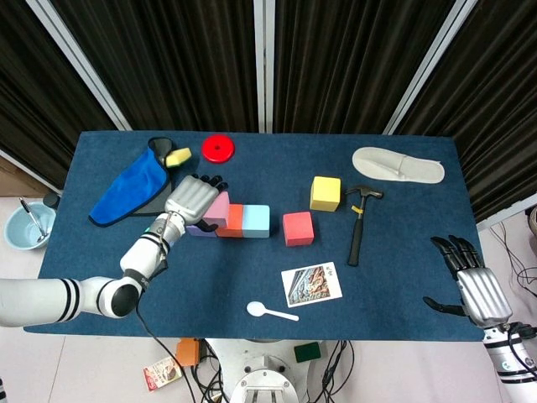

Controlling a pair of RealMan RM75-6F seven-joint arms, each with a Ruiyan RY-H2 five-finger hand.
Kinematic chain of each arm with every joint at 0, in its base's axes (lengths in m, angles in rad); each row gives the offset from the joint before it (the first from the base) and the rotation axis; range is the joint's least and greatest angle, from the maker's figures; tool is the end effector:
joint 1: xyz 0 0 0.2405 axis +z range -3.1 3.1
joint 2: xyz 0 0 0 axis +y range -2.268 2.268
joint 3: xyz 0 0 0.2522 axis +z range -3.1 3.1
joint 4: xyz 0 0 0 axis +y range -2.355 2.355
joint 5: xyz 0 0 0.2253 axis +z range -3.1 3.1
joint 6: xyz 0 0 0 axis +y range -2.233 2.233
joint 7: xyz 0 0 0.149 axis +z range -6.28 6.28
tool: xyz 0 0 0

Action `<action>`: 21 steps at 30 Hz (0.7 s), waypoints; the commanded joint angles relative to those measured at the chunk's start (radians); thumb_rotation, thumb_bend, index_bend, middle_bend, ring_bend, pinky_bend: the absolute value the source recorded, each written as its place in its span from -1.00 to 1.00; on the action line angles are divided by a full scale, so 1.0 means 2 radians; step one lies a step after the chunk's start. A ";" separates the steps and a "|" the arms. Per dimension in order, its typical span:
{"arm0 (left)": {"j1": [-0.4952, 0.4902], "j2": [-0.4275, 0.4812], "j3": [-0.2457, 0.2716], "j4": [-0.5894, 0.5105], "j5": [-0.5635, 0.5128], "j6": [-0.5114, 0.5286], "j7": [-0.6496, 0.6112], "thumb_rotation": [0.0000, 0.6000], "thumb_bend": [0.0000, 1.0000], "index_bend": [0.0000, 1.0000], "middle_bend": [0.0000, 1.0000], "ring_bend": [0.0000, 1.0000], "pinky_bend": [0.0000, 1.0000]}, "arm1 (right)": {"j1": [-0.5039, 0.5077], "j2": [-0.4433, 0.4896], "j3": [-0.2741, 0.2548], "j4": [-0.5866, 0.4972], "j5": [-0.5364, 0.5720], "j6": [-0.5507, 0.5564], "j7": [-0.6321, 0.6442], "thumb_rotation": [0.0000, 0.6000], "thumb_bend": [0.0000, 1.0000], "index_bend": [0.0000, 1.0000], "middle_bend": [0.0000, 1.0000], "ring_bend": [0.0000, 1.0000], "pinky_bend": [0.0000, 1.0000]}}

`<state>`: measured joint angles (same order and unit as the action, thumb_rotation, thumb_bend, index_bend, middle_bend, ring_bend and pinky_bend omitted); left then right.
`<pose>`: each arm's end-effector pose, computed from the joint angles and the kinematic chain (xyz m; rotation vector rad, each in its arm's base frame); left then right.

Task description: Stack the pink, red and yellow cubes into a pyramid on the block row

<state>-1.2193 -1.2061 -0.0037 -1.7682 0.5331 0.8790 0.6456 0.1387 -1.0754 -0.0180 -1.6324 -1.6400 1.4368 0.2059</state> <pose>-0.0771 0.3832 0.0312 -2.0347 -0.7457 -0.5627 -0.2941 -0.1853 0.1313 1.5372 -1.0545 1.0605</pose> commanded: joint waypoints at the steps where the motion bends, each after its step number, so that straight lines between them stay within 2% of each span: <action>1: 0.005 -0.007 -0.002 0.013 0.005 -0.007 -0.006 0.45 -0.67 -0.56 -0.70 -0.61 -0.46 | 0.000 0.000 0.000 0.000 0.001 0.000 0.000 1.00 -0.88 -1.00 -0.87 -1.00 -0.93; 15: 0.009 -0.022 -0.008 0.032 0.005 -0.003 -0.006 0.49 -0.67 -0.39 -0.44 -0.52 -0.44 | 0.001 -0.001 0.001 0.001 0.004 -0.004 0.000 1.00 -0.88 -1.00 -0.87 -1.00 -0.93; 21: 0.009 -0.019 -0.010 0.027 0.003 -0.002 -0.003 0.45 -0.67 -0.39 -0.43 -0.52 -0.44 | 0.001 -0.001 0.001 0.002 0.004 -0.004 0.001 1.00 -0.88 -1.00 -0.87 -1.00 -0.93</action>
<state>-1.2013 -1.2454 -0.0240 -1.7132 0.5394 0.8754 0.6392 0.1415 -1.0783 -0.0165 -1.6286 -1.6318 1.4284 0.2071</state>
